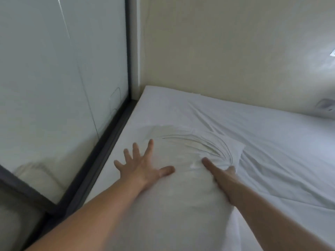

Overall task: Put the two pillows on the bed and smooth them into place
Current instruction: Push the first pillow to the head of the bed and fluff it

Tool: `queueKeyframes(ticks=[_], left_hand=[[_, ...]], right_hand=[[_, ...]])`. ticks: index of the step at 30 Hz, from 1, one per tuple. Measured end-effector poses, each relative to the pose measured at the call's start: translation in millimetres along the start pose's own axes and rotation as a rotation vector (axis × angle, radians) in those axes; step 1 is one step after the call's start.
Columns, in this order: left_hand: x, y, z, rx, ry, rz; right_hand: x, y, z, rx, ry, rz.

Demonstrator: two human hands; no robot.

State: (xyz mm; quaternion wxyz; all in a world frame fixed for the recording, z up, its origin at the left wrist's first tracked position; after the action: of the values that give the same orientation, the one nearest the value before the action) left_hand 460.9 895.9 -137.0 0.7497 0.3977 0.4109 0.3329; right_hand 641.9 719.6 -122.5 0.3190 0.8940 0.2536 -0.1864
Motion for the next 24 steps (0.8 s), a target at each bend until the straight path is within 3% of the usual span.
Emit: queueKeyframes(ticks=[2, 5, 8, 11, 13, 16, 18, 20, 22, 24], left_hand=[[27, -29, 2, -0.009, 0.033, -0.03], [39, -84, -3, 0.122, 0.06, -0.018], [33, -97, -4, 0.059, 0.012, -0.002], [27, -43, 25, -0.229, 0.003, 0.104], [48, 5, 57, -0.258, -0.055, 0.341], [119, 75, 105, -0.297, -0.113, 0.486], [188, 103, 131, -0.156, -0.065, 0.447], [243, 92, 137, 0.035, -0.019, 0.314], [275, 47, 121, 0.103, -0.028, 0.146], [294, -11, 97, 0.126, -0.012, 0.13]], right_hand=[[28, -21, 4, -0.054, 0.001, 0.044], [60, -48, 40, -0.345, 0.021, 0.052], [65, -57, 48, -0.356, 0.081, -0.028], [48, -32, -1, -0.243, 0.191, 0.022], [55, -10, -54, -0.23, 0.325, 0.115], [105, 8, -151, -0.241, 0.403, 0.217], [155, 6, -200, -0.339, 0.298, 0.273], [195, -21, -208, -0.513, 0.231, 0.209], [220, -70, -174, -0.541, 0.176, 0.021], [242, -118, -128, -0.56, 0.111, -0.012]])
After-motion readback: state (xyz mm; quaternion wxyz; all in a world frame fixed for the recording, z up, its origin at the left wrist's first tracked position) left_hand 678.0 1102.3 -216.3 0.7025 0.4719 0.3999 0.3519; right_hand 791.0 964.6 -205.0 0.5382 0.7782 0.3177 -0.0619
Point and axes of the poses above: each hand's wrist, its own x-axis towards the middle knuckle, its own y-axis out of the back of the hand, z = x × y, the point moved 1 cm from there along x, towards the middle knuckle, and after that the axes turned 6 degrees about y, right-handed, at the moved point
